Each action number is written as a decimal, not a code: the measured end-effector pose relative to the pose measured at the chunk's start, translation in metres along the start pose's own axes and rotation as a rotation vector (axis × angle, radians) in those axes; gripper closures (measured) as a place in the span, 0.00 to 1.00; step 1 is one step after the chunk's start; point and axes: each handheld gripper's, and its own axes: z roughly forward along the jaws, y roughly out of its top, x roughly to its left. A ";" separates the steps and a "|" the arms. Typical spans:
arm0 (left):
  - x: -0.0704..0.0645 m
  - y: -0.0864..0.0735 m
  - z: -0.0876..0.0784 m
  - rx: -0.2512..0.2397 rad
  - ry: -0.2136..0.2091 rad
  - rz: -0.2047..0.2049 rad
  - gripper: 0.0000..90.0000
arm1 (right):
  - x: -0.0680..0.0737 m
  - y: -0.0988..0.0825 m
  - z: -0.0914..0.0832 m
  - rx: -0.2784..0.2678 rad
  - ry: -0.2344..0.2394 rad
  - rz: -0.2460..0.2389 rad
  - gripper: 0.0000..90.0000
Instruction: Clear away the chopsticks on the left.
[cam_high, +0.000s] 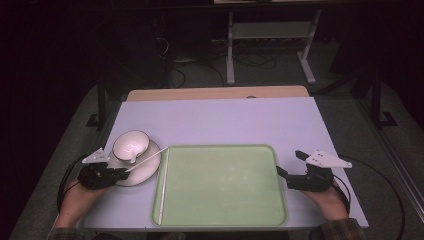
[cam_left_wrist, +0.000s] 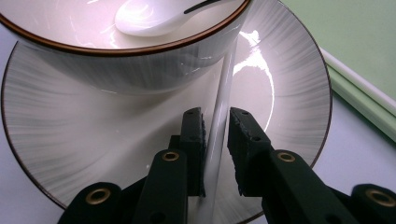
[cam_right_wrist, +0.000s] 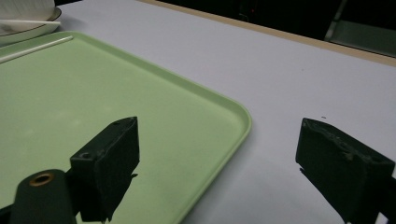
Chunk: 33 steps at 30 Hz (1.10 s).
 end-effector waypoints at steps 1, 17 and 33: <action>0.000 0.000 0.000 -0.001 -0.003 0.000 0.86 | 0.000 0.000 0.000 0.000 0.000 -0.001 0.14; -0.009 0.005 0.001 -0.021 -0.074 0.024 0.93 | -0.001 0.000 -0.001 -0.004 -0.002 0.000 0.14; -0.043 0.017 -0.003 -0.062 -0.160 0.079 0.93 | 0.000 0.000 -0.002 -0.005 -0.004 0.003 0.14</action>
